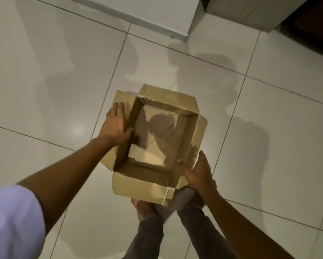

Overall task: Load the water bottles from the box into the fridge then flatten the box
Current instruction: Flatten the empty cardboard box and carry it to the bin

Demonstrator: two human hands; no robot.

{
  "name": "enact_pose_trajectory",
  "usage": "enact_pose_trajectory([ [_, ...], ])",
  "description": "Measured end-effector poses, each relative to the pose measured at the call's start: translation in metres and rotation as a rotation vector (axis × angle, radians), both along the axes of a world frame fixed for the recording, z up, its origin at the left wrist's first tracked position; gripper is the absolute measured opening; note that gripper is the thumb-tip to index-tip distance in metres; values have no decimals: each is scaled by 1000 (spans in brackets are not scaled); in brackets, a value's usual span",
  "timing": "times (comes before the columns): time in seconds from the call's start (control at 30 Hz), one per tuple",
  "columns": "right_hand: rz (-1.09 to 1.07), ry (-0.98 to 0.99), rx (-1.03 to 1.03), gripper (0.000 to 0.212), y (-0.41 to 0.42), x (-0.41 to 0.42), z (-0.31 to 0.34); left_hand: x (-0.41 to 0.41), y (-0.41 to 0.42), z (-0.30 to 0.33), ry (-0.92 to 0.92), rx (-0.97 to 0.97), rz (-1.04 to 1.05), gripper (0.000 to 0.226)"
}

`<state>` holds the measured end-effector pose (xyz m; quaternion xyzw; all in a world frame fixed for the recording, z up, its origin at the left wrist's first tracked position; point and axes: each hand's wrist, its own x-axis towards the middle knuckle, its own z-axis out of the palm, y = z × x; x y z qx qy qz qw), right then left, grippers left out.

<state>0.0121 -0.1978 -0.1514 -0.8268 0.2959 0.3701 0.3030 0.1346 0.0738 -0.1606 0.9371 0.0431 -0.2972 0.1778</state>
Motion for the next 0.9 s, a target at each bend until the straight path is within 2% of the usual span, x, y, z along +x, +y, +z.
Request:
enact_pose_trajectory([
  [0.07,-44,34,12,99,6,-11,-16,21,-2,-17,11,-33,-17,109],
  [0.23,42,4,-37,60,14,-13,-46,56,-19,-42,78,-92,-94,121],
  [0.4,-19,-17,-101,44,13,-7,-49,62,-34,-48,-16,-195,-77,97],
  [0.5,-76,-88,-142,45,2,-8,-54,54,-51,-46,24,-254,-146,94],
  [0.6,-263,-207,-10,43,-7,15,-53,26,-79,-52,114,-348,-335,96],
  [0.77,-370,-246,112,36,-26,59,-60,-6,-113,-66,162,-511,-274,84],
  [0.9,-456,-274,306,40,-37,58,-59,-6,-120,-73,217,-495,-279,92],
])
